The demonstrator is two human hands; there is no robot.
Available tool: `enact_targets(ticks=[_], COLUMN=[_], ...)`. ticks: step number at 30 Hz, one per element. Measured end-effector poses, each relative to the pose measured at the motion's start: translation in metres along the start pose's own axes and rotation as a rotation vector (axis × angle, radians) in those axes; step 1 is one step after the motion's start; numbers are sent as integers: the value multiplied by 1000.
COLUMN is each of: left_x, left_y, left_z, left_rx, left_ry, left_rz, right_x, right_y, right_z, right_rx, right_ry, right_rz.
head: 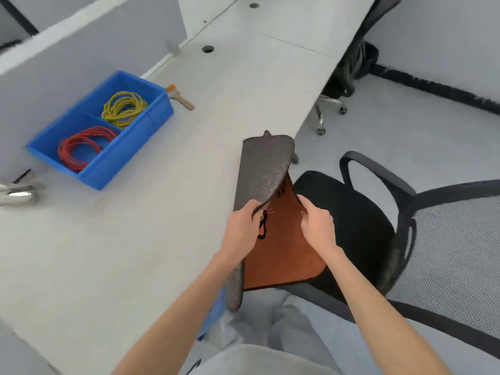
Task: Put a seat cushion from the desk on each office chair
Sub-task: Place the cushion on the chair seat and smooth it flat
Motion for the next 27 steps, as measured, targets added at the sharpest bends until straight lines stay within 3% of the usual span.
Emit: enact_targets(ticks=[5,10,17,22,24,27], left_x=[64,65,-29,-107,-141,-181], left_y=[-106,-185,-260,-341,-370,-396], left_z=[-24,-53,-104,-113,-110,-105], left_rx=[-140,-200,-159,-258,-289,-311], left_ry=[-7,122,548,875,980,1106], left_rz=[11,86,338,733,760,790], right_x=[95,185,256,314,331,326], right_y=[58,63,38,-3,-39,-131], right_z=[16,11,-58,-88,-66,4], right_rx=[83,-49,-248,-209,-209,-493], right_ry=[-178,-260,-69,-45,-121,-140], right_rz=[-35,141,375,523,423,78])
Point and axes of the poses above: each hand's wrist, its own z-axis away from the middle knuckle, its own y-axis out of the back of the hand, x = y × z, the point moved 10 cm from there along -z, towards the middle knuckle, and after that the axes turned 14 degrees about y, right-handed, at the moved point
